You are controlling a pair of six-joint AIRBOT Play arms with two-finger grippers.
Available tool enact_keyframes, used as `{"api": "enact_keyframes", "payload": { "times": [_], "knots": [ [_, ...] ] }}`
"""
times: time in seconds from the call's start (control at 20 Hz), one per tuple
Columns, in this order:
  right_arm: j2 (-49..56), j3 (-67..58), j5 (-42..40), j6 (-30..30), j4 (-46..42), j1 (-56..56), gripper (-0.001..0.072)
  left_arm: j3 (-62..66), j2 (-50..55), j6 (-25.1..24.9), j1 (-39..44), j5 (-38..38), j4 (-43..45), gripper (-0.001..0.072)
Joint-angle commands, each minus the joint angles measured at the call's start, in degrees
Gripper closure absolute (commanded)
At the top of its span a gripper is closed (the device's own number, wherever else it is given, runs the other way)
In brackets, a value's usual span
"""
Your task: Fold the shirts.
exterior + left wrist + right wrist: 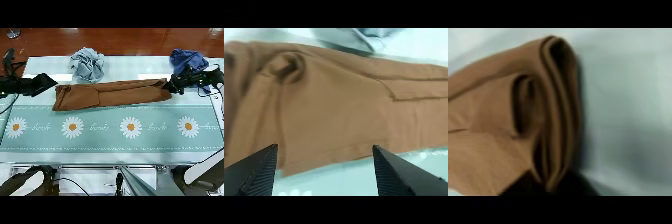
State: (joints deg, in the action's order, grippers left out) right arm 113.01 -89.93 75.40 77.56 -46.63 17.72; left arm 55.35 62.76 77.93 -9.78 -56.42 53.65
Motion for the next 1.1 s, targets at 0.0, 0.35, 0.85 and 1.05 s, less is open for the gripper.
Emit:
{"api": "enact_keyframes", "payload": {
  "times": [0.0,0.35,0.85,1.05],
  "knots": [
    [-2.1,-0.1,2.4,-0.5,1.0,-3.0,0.0693,-2.2,-1.8,-0.3,4.9,3.5,-1.6,0.0036],
    [-30.5,13.3,5.8,-1.6,-8.6,-3.4,0.0693,-2.1,0.9,-2.2,16.8,4.2,-2.5,0.0678],
    [-75.3,37.9,3.2,5.9,-4.1,-3.5,0.0693,23.5,32.7,9.8,46.8,5.8,-2.5,0.0678],
    [-76.5,37.9,2.9,5.7,-2.3,-3.5,0.0693,34.3,44.9,11.8,54.0,-1.5,-6.8,0.0678]
  ]
}}
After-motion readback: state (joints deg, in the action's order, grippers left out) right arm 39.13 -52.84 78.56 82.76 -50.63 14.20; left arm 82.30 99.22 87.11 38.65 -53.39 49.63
